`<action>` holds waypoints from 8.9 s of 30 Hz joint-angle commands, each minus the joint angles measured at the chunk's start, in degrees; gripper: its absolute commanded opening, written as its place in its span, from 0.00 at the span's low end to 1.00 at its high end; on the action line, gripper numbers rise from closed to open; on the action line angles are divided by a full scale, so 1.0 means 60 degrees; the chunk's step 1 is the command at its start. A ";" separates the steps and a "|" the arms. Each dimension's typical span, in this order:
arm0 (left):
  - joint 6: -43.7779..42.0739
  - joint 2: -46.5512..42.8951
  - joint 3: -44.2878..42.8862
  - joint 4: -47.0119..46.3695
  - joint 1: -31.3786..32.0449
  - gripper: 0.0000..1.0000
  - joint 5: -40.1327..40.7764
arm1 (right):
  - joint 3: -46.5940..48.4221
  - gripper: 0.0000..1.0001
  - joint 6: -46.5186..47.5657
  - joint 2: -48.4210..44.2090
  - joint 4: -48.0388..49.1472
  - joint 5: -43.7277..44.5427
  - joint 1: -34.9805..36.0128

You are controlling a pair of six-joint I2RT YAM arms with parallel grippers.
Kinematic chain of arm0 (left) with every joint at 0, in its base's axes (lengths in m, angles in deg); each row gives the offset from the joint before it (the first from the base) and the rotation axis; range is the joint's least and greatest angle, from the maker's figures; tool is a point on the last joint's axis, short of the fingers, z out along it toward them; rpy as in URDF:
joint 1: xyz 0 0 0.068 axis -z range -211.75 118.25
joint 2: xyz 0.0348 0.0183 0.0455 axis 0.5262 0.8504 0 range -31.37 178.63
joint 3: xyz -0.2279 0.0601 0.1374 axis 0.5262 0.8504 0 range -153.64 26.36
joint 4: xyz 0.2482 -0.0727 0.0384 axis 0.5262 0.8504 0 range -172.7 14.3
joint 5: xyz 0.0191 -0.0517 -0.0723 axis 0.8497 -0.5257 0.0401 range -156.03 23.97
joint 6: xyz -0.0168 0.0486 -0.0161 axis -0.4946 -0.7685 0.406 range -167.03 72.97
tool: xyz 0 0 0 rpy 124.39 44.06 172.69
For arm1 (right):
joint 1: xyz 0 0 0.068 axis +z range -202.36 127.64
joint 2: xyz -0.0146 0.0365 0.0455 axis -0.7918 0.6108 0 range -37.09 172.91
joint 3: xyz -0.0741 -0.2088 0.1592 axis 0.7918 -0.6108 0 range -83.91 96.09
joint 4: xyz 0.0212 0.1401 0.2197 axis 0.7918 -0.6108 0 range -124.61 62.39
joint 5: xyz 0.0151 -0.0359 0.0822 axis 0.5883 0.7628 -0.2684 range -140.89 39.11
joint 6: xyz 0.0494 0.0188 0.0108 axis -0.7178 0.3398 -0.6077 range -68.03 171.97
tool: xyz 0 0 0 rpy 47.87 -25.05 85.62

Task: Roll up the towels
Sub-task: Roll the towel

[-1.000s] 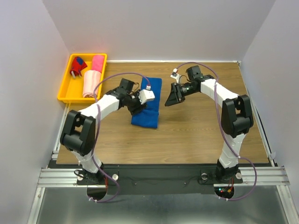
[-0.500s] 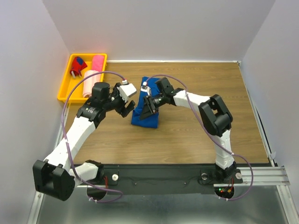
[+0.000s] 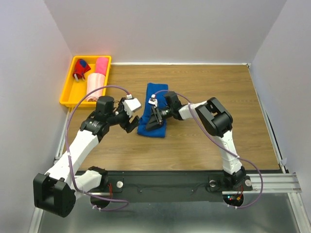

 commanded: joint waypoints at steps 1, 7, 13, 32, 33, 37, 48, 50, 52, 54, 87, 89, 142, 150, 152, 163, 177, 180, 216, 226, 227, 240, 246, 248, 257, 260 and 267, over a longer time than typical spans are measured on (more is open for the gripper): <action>-0.1458 -0.0647 0.0782 0.0479 0.0324 0.82 -0.0017 | -0.1668 0.54 -0.0047 -0.0251 0.0183 -0.0285 0.0178; -0.2660 -0.1469 0.1707 0.0465 0.1511 0.82 0.0731 | -0.2243 0.56 0.0159 -0.1394 0.0052 -0.0958 0.0193; -0.3260 -0.1733 0.2630 -0.0281 0.3254 0.82 0.2369 | -0.1584 0.64 -0.0559 -0.2479 0.0008 -0.1224 0.0149; -0.5385 0.1210 0.3671 -0.4251 0.5424 0.73 0.4555 | -0.0971 0.49 0.2452 -0.4486 -0.4447 0.0938 -0.2795; -0.5444 0.1458 0.3671 -0.4441 0.5424 0.73 0.4541 | -0.0866 0.49 0.3328 -0.4589 -0.4938 0.1292 -0.2810; -0.5430 0.2235 0.3466 -0.4867 0.5483 0.70 0.4658 | -0.0850 0.54 0.4434 -0.5204 -0.6114 0.2701 -0.3000; -0.4391 0.3175 0.2282 -0.3320 0.5468 0.37 0.3825 | -0.0192 0.61 0.6920 -0.5966 -0.8516 0.3287 -0.3937; -0.3981 0.3116 0.1988 -0.2486 0.5439 0.24 0.3212 | -0.0060 0.65 0.7334 -0.6142 -0.8983 0.3564 -0.3952; -0.3645 0.3072 0.1417 -0.1767 0.5322 0.17 0.2552 | 0.0014 0.72 0.7949 -0.6274 -0.9423 0.3799 -0.3952; -0.3307 0.3261 0.0789 -0.0802 0.5263 0.12 0.1719 | 0.0073 0.76 0.8461 -0.6507 -0.9674 0.3961 -0.3938; -0.2677 1.0484 -0.4928 0.5461 0.1747 0.00 -0.4029 | -0.2138 0.62 1.0397 -0.8355 -0.8242 0.7843 0.0997; -0.2676 1.0571 -0.5044 0.5489 0.1718 0.00 -0.3985 | -0.2606 0.61 1.0471 -0.8106 -0.7626 0.8033 0.1422; -0.2265 0.1221 -0.0920 0.2093 -0.0497 0.73 -0.0851 | -0.2009 0.01 0.7793 -0.2586 -0.7052 0.1428 0.0296; -0.2866 -0.1527 0.1865 0.0117 0.4476 0.85 0.3039 | -0.1071 0.01 0.7146 -0.1163 -0.7492 0.0389 0.0105; -0.3099 -0.1440 0.2117 -0.0295 0.5129 0.87 0.3586 | -0.0881 0.01 0.7116 -0.0886 -0.7652 0.0198 0.0076; -0.4785 0.0651 0.2704 -0.2622 0.7006 0.83 0.4847 | -0.0602 0.01 0.7335 -0.0269 -0.8151 -0.0447 -0.0056; -0.4377 0.2647 0.2925 -0.3465 0.7006 0.35 0.4471 | -0.0397 0.05 0.7805 -0.0268 -0.8635 -0.0492 -0.0129; -0.3951 0.2618 0.2456 -0.2571 0.6947 0.23 0.3314 | -0.0206 0.13 0.7805 -0.0502 -0.8723 -0.0083 -0.0304; -0.4609 1.0791 -0.4810 0.6778 0.1616 0.15 -0.4307 | -0.2519 0.60 1.1496 -0.9219 -0.8916 0.7841 0.0907; -0.4726 1.1318 -0.5059 0.6954 0.1205 0.17 -0.4190 | -0.3882 0.61 1.1877 -0.8136 -0.5706 0.9982 0.3473; -0.4726 1.1348 -0.5118 0.6954 0.1162 0.18 -0.4219 | -0.4056 0.61 1.1935 -0.7990 -0.5430 0.9939 0.3605; -0.5049 1.1378 -0.5704 0.7378 0.0898 0.23 -0.4277 | -0.4820 0.10 1.2068 -0.6231 -0.4270 0.9807 0.3811; -0.4859 1.0150 -0.5836 0.7203 0.0401 0.29 -0.3971 | -0.4893 0.01 1.1234 -0.6392 -0.4912 0.8696 0.3724; -0.4858 0.9461 -0.5952 0.7203 0.0195 0.33 -0.3883 | -0.4879 0.01 1.1014 -0.6290 -0.5220 0.7980 0.3534; -0.5093 0.7527 -0.6114 0.7321 -0.1854 0.45 -0.3268 | -0.3695 0.00 0.9916 -0.5207 -0.6875 0.5314 0.2173; -0.4991 0.6634 -0.5809 0.6853 -0.2804 0.47 -0.3515 | -0.3211 0.01 0.9651 -0.4738 -0.7387 0.4420 0.1719; -0.4914 0.2476 -0.2621 0.3955 -0.2621 0.64 -0.1998 | -0.1979 0.00 0.9226 -0.3010 -0.8398 0.2400 0.1059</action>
